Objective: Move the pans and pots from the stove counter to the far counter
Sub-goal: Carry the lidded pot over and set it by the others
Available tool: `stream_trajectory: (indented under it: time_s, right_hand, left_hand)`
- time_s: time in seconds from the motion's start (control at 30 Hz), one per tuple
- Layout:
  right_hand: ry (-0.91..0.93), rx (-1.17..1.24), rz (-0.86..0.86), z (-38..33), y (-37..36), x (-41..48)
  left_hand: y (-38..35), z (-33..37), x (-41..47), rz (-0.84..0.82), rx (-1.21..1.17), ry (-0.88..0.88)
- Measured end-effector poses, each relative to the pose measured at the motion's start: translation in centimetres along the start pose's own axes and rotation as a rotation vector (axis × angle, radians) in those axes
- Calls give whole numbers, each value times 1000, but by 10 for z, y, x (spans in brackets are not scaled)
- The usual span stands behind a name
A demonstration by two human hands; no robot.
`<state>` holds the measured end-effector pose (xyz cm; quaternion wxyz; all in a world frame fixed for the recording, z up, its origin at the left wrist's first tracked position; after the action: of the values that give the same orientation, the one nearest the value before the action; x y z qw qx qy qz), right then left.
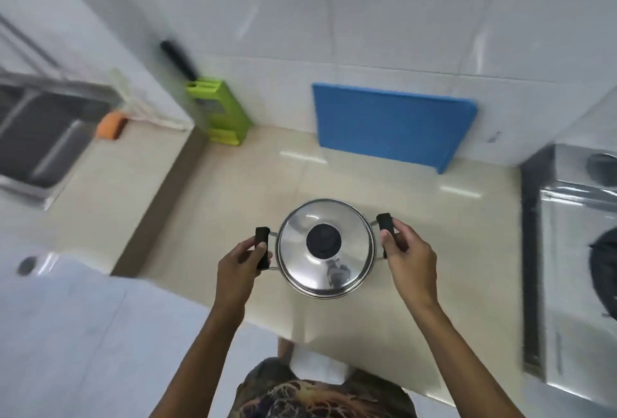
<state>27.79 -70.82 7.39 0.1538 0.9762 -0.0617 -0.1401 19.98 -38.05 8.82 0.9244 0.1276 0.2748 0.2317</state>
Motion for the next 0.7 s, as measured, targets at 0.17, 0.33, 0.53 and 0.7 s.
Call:
stream_trajectory:
  time_s: [0.17,0.33,0.53,0.7]
  right_hand:
    - [139,-26,-205,-65,-109,-42]
    - [264,-72,-319,-118,-223,-89]
    - [379,-134,-365,-165,-379,-149]
    - [426,-150,-468,-204,-507,-199]
  left_hand:
    - [124,-28,-21,221,-20,-15]
    - [241,-61,-24,388,-61,-32]
    - [392,-102,-6,517,-75,-64]
    - [516,-126,4,644,-66,-56]
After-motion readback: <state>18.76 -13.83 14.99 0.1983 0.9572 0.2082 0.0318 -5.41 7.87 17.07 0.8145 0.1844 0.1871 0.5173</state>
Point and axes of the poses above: each hand's wrist, its own x-axis towards the middle knuckle, its own y-axis out of the back of the hand, z = x × y, the point moved 7 cm from there along x, towards the middle knuckle, and after that the axes turned 4 degrees about x, right-handed, at the moved point
